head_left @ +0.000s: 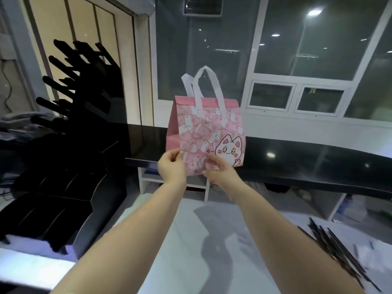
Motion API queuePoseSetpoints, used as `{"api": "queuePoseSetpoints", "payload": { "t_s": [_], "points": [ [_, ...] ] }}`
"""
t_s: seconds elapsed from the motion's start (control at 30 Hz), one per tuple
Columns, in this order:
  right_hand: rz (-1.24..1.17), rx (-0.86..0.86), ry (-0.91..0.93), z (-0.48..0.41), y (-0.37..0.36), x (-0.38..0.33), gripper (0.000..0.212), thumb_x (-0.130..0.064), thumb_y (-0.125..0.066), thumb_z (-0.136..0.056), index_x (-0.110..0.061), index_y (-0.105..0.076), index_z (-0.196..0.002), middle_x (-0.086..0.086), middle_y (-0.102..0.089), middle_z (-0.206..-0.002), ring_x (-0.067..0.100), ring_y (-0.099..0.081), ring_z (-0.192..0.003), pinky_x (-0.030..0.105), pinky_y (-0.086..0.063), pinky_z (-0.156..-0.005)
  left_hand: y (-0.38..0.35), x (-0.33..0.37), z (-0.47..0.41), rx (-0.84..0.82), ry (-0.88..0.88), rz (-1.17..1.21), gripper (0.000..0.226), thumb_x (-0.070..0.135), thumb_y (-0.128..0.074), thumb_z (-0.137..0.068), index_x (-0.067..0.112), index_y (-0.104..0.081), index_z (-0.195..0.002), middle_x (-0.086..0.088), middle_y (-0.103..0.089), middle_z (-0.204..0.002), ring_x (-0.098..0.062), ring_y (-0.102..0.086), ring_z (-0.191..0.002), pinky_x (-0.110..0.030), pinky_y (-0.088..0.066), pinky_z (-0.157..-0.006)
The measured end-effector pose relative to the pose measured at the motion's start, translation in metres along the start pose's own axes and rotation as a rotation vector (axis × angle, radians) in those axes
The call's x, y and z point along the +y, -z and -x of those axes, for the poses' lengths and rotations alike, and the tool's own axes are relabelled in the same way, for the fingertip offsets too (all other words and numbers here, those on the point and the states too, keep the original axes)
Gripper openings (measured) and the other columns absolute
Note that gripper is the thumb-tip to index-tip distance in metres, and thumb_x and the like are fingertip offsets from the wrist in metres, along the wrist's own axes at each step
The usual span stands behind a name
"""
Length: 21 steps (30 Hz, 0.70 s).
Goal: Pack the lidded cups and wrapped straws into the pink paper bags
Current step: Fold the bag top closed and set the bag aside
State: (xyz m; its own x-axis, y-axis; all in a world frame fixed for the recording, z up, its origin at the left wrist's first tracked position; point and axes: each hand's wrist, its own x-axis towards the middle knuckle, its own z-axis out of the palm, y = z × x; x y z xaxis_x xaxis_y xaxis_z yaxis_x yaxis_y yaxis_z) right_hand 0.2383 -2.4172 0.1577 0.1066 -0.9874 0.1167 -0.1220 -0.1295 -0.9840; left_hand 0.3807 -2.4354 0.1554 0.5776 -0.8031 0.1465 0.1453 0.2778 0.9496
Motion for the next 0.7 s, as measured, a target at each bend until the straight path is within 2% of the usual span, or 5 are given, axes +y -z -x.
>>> {"api": "queuePoseSetpoints", "payload": {
  "t_s": [0.13, 0.33, 0.53, 0.63, 0.7],
  "points": [
    [-0.006, -0.083, 0.018, -0.072, 0.008, 0.031, 0.070, 0.008, -0.067, -0.081, -0.030, -0.049, -0.137, -0.016, -0.048, -0.129, 0.010, -0.054, -0.119, 0.015, -0.052, -0.078, -0.052, -0.039, -0.035, 0.029, 0.012, -0.066, 0.021, 0.008, -0.062, -0.089, 0.026, -0.066, -0.079, 0.008, -0.069, -0.083, -0.012, -0.064, -0.081, -0.026, -0.053, -0.076],
    [-0.151, -0.128, -0.036, -0.169, 0.026, 0.062, 0.076, 0.003, -0.073, -0.079, -0.030, -0.043, -0.141, -0.017, -0.054, -0.124, -0.002, -0.060, -0.105, 0.016, -0.053, -0.073, -0.111, -0.082, -0.083, 0.008, 0.031, -0.156, 0.020, 0.008, -0.063, -0.089, 0.026, -0.066, -0.080, 0.011, -0.068, -0.083, -0.011, -0.065, -0.082, -0.024, -0.053, -0.073],
    [-0.157, 0.013, -0.065, -0.225, 0.031, 0.087, 0.069, -0.033, -0.075, -0.082, -0.030, -0.041, -0.142, -0.005, -0.046, -0.144, 0.010, -0.051, -0.122, 0.023, -0.047, -0.090, -0.112, -0.110, -0.118, -0.286, -0.143, -0.359, 0.025, 0.014, -0.066, -0.089, 0.039, -0.066, -0.089, 0.023, -0.067, -0.088, 0.005, -0.063, -0.084, -0.011, -0.050, -0.067],
    [-0.107, 0.167, 0.042, -0.242, 0.023, 0.080, 0.065, -0.036, -0.079, -0.077, -0.033, -0.046, -0.132, -0.005, -0.045, -0.139, 0.012, -0.046, -0.126, 0.032, -0.046, -0.101, -0.097, -0.101, -0.156, -0.066, -0.368, -0.415, 0.037, 0.021, -0.077, -0.078, 0.039, -0.058, -0.102, 0.028, -0.054, -0.102, -0.005, -0.055, -0.099, -0.021, -0.047, -0.083],
    [-0.040, 0.248, 0.156, -0.252, 0.012, 0.070, 0.063, -0.034, -0.081, -0.075, -0.033, -0.046, -0.127, -0.010, -0.047, -0.132, 0.009, -0.046, -0.123, 0.028, -0.044, -0.100, -0.092, -0.093, -0.186, -0.014, -0.362, -0.429, 0.058, 0.026, -0.084, -0.069, 0.039, -0.050, -0.113, 0.024, -0.049, -0.110, -0.010, -0.048, -0.110, -0.024, -0.042, -0.090]
  ]
}}
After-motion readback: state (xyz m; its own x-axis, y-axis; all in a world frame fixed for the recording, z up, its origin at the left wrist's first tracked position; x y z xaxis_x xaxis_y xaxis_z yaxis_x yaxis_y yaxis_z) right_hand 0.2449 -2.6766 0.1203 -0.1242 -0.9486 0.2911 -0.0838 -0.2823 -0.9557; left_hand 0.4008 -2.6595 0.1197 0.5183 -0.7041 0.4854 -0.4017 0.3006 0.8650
